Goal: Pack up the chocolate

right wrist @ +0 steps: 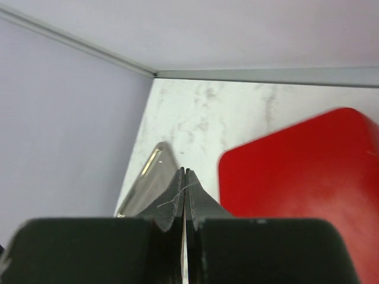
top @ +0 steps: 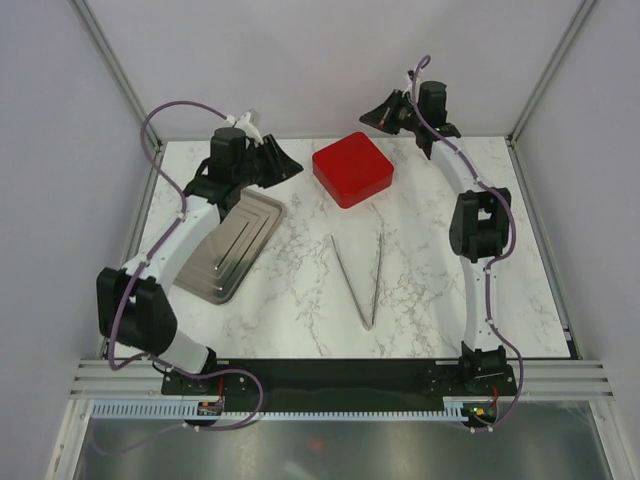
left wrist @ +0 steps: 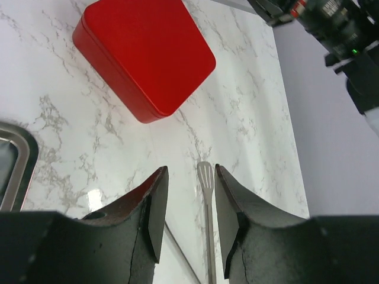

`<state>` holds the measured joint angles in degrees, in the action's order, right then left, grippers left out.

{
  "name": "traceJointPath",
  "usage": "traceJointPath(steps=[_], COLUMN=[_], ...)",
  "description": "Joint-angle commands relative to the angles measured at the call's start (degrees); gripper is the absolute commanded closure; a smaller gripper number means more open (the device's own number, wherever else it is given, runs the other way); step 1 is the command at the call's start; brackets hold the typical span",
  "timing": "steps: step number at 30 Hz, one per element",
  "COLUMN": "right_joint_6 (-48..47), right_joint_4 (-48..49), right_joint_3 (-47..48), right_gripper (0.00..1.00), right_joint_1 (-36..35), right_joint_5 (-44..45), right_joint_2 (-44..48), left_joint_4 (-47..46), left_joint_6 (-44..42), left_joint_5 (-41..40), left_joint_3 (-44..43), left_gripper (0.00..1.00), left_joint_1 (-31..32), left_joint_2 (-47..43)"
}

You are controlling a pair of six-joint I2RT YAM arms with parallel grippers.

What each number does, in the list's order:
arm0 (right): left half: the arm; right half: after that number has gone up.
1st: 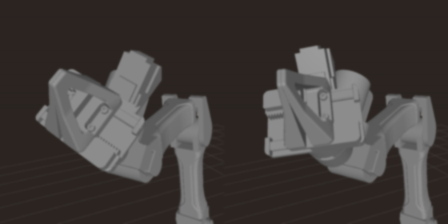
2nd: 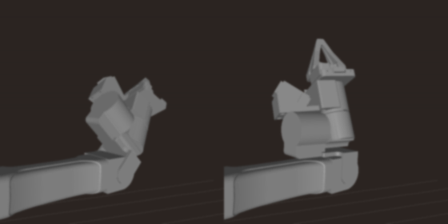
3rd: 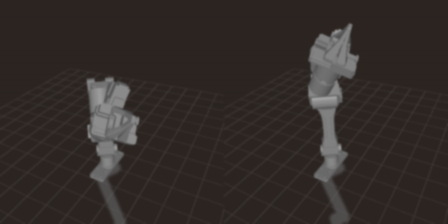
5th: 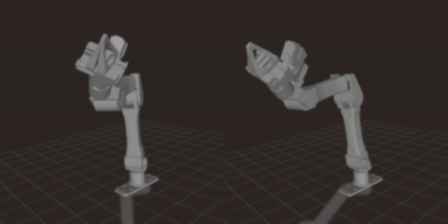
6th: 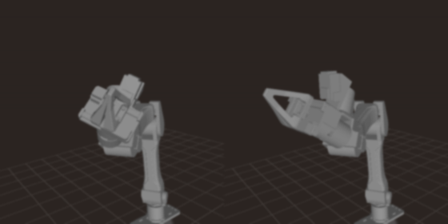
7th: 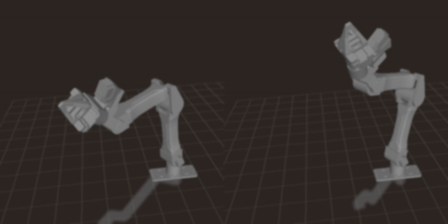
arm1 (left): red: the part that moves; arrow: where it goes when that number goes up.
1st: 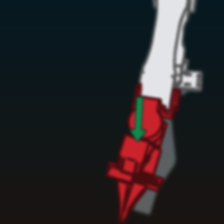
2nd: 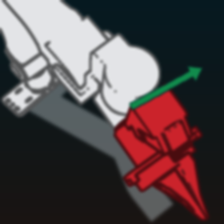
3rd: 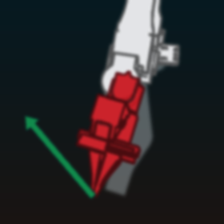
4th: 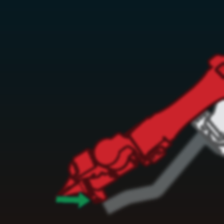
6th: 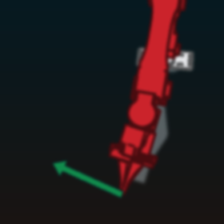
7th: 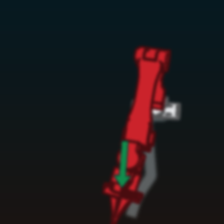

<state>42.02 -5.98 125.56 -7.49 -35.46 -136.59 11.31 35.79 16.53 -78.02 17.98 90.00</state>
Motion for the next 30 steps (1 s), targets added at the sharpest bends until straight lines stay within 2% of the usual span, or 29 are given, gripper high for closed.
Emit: traceJointPath(steps=[1, 4, 7, 14, 17, 22, 28, 30], right_joint_6=[9.72, 14.65, 15.37, 9.24, 6.42, 4.3, 1.93, 1.14], right_joint_4=[10.45, 14.32, 14.15, 4.25, -0.06, 0.79, 2.11, 1.85], right_joint_3=[6.36, 9.52, 9.36, 9.79, 10.05, 9.53, 4.88, -0.12], right_gripper=[1.0, 1.0, 1.0, 1.0, 1.0, 1.0, 1.0, 0.99], right_joint_1=[-3.58, -4.99, -5.69, -6.05, -6.22, -6.22, -6.14, -6.14], right_joint_5=[-4.62, -3.74, -2.33, 1.26, 3.46, 1.19, -0.48, -0.57], right_joint_2=[-6.56, -12.01, -16.24, -20.03, -18.01, -13.36, -1.76, 4.47], left_joint_4=[1.17, 1.17, 1.7, 2.75, 3.54, 4.6, 6.97, 7.41], left_joint_6=[-4.94, -4.77, -5.12, -5.03, -5.38, -6.26, -8.98, -9.86], left_joint_5=[-2.91, -2.56, -1.86, -1.95, -1.77, -2.21, -2.47, -2.39], left_joint_3=[7.85, 12.62, 15.26, 18.69, 19.83, 20.45, 18.87, 18.52], left_gripper=[0.55, 0.55, 0.55, 0.55, 0.55, 0.55, 0.53, 0.5], left_joint_1=[-0.14, -0.13, -0.14, -0.13, -0.13, -0.13, -0.05, -0.13], left_joint_2=[-7.98, -13.26, -17.04, -23.11, -24.08, -26.01, -30.58, -32.94])
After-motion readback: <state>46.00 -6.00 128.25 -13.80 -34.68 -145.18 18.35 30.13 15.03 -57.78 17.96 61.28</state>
